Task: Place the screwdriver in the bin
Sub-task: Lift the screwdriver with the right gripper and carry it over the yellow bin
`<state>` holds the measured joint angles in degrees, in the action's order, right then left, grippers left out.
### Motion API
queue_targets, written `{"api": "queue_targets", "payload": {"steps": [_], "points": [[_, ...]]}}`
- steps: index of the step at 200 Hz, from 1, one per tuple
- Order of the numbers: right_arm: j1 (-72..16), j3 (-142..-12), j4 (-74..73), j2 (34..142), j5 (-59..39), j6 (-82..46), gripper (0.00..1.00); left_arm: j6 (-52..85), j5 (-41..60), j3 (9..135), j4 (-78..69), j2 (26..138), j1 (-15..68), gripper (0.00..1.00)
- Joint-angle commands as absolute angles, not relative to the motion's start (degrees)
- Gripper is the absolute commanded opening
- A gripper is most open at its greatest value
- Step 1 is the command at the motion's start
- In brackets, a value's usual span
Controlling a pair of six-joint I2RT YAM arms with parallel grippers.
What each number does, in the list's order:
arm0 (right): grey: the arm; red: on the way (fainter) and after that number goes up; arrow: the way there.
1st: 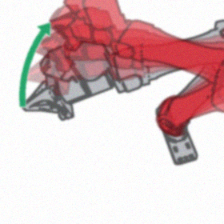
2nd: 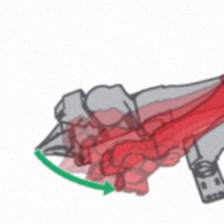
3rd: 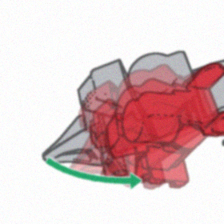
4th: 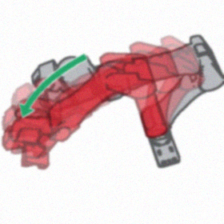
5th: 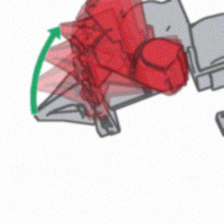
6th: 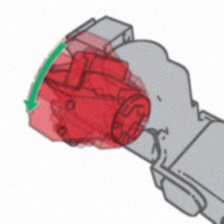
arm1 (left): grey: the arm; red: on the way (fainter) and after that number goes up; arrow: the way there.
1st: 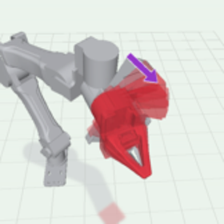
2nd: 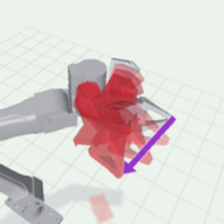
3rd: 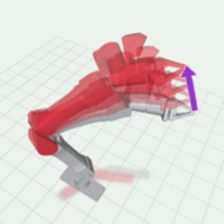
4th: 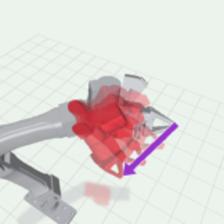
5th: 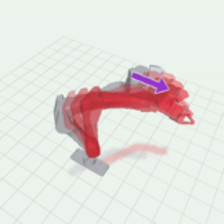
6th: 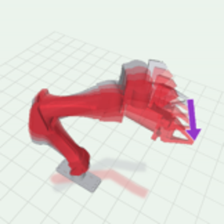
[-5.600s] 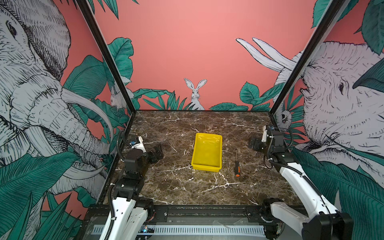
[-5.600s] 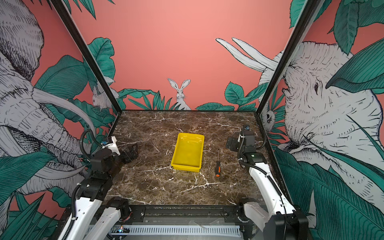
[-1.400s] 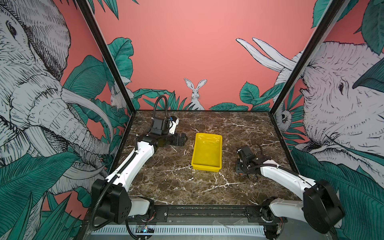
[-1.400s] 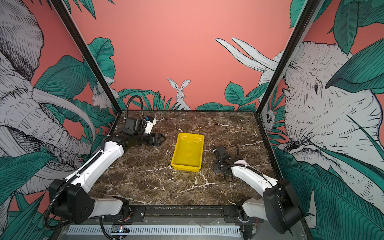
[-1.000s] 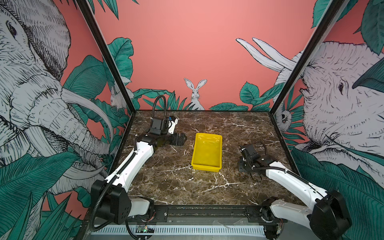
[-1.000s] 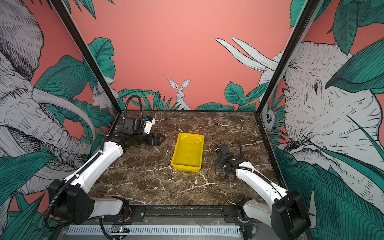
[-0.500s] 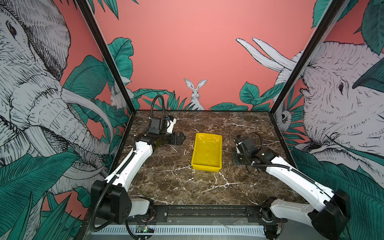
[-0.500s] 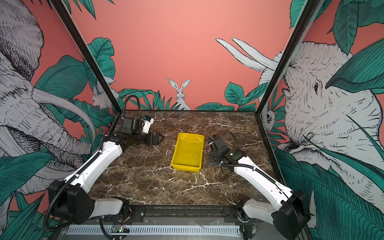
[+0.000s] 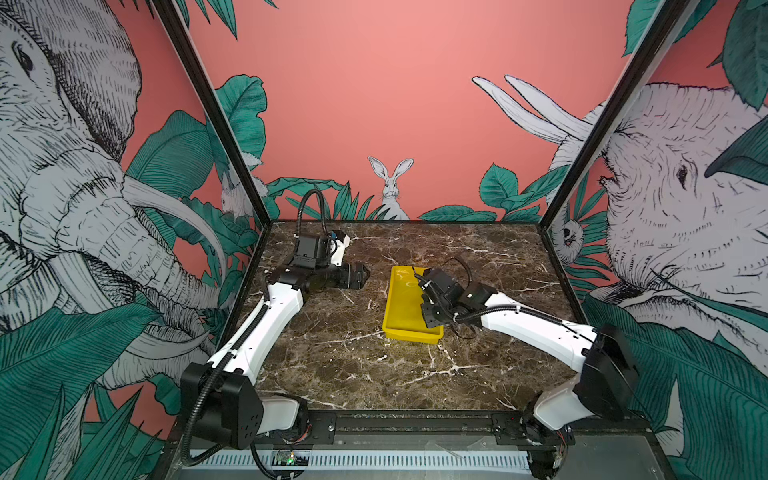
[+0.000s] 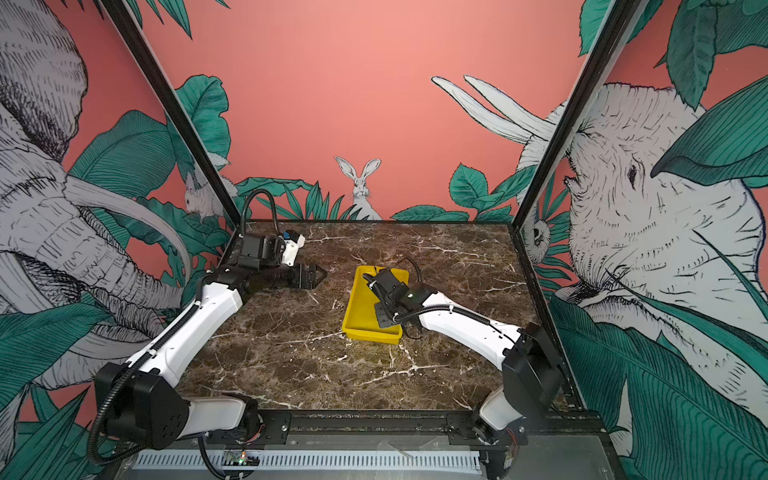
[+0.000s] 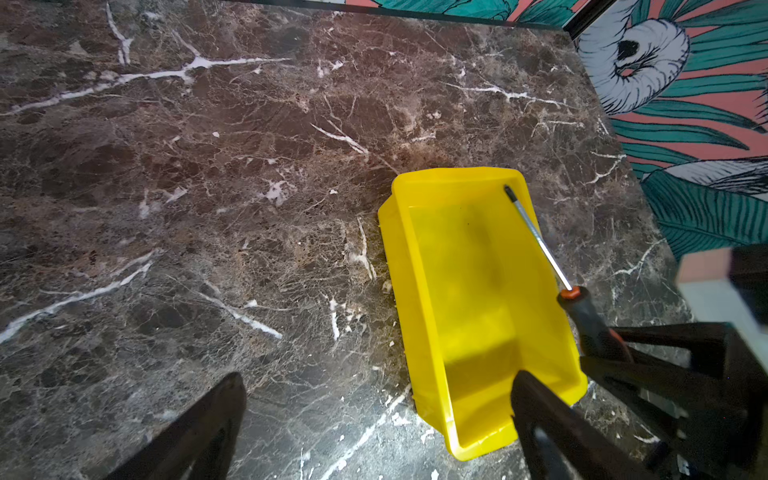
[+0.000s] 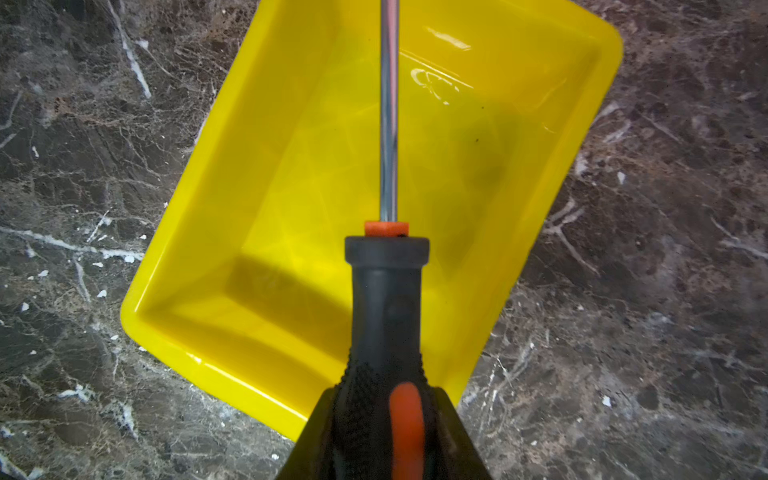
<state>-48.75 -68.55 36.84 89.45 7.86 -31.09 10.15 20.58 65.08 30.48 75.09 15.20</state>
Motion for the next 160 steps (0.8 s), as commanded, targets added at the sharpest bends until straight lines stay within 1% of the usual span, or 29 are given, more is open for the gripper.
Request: {"api": "queue_targets", "payload": {"steps": [1, 56, 153, 160], "points": [[-49.17, -70.78, 34.13, 92.00, 7.65, -31.82, 0.18, 10.90, 21.90, 64.78, 30.50, 72.61, 14.25, 1.00], [-49.24, -74.50, 33.84, 100.44, 7.31, -30.76, 0.18, 11.19, 22.76, 64.51, 30.12, 71.91, 13.63, 1.00], [-49.31, -74.79, 32.87, 107.60, 6.62, -29.09, 0.23, 10.98, 22.70, 63.90, 29.85, 70.85, 12.41, 1.00], [-49.28, -76.58, 32.87, 107.91, 6.57, -28.94, 0.23, 11.16, 22.94, 63.89, 29.75, 70.93, 12.44, 1.00]]}}
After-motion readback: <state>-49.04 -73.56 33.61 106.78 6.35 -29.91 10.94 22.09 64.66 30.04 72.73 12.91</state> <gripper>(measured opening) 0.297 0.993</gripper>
